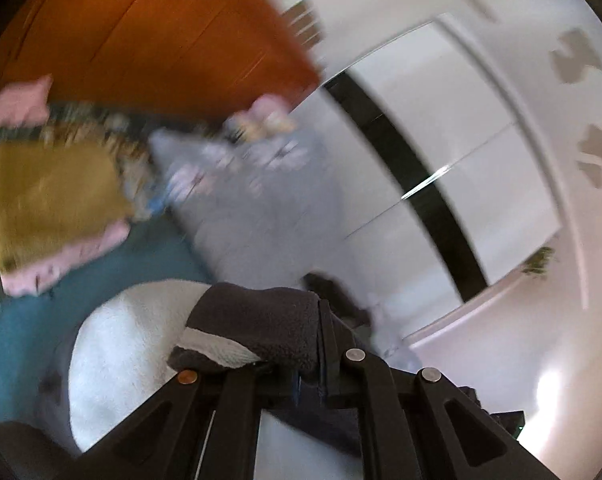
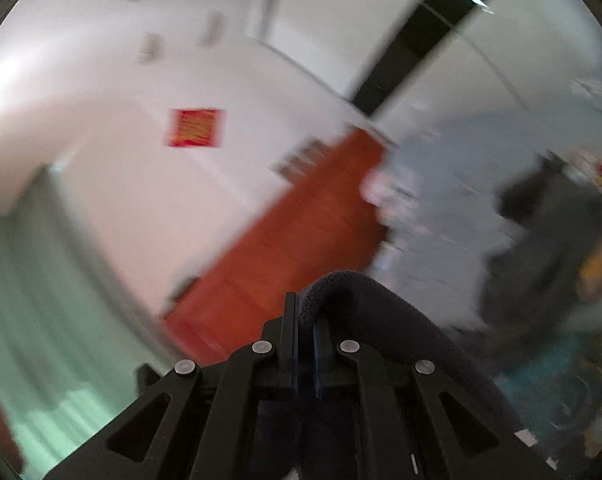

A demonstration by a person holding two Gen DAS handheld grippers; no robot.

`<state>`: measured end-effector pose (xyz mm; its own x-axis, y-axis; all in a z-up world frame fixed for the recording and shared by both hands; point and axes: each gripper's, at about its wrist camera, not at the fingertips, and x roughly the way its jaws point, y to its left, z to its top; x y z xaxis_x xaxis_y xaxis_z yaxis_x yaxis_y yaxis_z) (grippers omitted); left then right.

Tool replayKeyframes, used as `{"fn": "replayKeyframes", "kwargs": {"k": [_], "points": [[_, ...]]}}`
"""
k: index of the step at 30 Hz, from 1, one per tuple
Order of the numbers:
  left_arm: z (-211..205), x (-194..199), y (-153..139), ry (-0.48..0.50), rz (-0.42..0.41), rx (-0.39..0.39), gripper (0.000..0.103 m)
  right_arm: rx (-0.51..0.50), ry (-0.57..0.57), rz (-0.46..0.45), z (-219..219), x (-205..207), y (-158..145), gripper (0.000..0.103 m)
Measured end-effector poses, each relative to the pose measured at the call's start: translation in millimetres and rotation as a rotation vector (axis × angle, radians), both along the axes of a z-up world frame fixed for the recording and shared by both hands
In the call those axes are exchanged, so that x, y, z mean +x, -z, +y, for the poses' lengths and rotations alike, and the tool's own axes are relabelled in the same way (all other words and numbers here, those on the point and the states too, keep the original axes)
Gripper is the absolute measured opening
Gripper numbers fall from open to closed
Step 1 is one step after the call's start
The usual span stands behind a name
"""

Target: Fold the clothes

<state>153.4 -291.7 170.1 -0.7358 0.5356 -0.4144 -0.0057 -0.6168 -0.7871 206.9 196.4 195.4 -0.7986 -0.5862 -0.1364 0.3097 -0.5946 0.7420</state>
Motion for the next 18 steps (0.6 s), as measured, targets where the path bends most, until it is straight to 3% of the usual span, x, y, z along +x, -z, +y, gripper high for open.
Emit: {"fn": "replayKeyframes", "kwargs": {"k": [6, 9, 14, 18], "points": [[18, -60, 121, 0.02, -0.301, -0.046, 0.007, -0.049, 0.089, -0.355, 15, -69, 126, 0.006], [25, -76, 145, 0.037, -0.342, -0.074, 0.007, -0.046, 0.134, -0.512, 22, -94, 176, 0.006], [28, -116, 151, 0.05, -0.32, -0.128, 0.007, -0.062, 0.217, -0.571, 37, -128, 196, 0.005], [38, -149, 165, 0.11, -0.345, -0.2, 0.007, 0.008, 0.26, -0.614, 35, -154, 201, 0.005]]}}
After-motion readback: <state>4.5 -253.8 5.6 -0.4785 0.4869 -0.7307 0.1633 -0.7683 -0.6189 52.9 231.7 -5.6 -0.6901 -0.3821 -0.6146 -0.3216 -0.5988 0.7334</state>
